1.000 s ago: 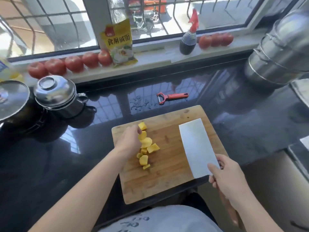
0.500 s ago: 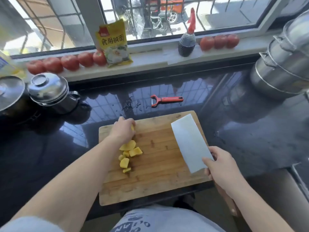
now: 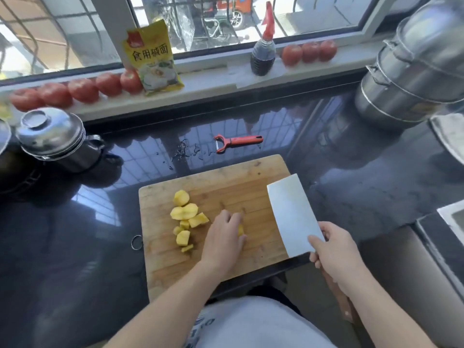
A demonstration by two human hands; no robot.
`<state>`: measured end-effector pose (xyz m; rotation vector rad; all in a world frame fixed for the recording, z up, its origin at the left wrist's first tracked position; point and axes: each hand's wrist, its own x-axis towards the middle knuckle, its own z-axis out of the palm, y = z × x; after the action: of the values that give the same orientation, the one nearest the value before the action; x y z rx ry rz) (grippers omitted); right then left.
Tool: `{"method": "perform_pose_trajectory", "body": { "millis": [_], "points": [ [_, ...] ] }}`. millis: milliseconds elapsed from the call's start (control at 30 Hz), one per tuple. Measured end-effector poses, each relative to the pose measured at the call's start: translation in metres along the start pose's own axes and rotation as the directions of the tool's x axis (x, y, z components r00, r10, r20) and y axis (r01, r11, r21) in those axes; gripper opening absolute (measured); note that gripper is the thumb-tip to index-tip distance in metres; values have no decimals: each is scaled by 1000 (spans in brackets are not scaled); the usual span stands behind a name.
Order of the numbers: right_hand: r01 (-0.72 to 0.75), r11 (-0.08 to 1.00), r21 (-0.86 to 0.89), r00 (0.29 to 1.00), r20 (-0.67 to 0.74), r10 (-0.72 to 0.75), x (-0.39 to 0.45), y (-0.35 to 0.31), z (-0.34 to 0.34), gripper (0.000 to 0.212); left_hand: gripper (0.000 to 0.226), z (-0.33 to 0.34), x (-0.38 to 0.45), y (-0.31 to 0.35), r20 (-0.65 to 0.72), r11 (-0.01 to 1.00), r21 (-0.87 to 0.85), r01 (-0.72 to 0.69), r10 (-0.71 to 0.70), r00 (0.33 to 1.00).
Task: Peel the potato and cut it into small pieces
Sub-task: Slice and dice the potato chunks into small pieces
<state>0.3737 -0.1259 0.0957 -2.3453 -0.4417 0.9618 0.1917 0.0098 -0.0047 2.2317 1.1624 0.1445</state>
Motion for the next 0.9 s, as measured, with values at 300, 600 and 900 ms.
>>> {"method": "perform_pose_trajectory", "body": {
  "millis": [300,600,900],
  "points": [
    [25,1000,-1,999,24,-25,-15,-5,25,19,53,1,-32,-36,-50,978,-193,75,-86,995],
    [20,1000,-23,999,42,-19,-1,18,1,20,41,20,-14,-18,-112,991,22,-133,134,985],
    [159,987,27,966,201,-162,66,9,-4,25,30,4,-1,10,-50,954,-132,270,-278,959]
  ]
}}
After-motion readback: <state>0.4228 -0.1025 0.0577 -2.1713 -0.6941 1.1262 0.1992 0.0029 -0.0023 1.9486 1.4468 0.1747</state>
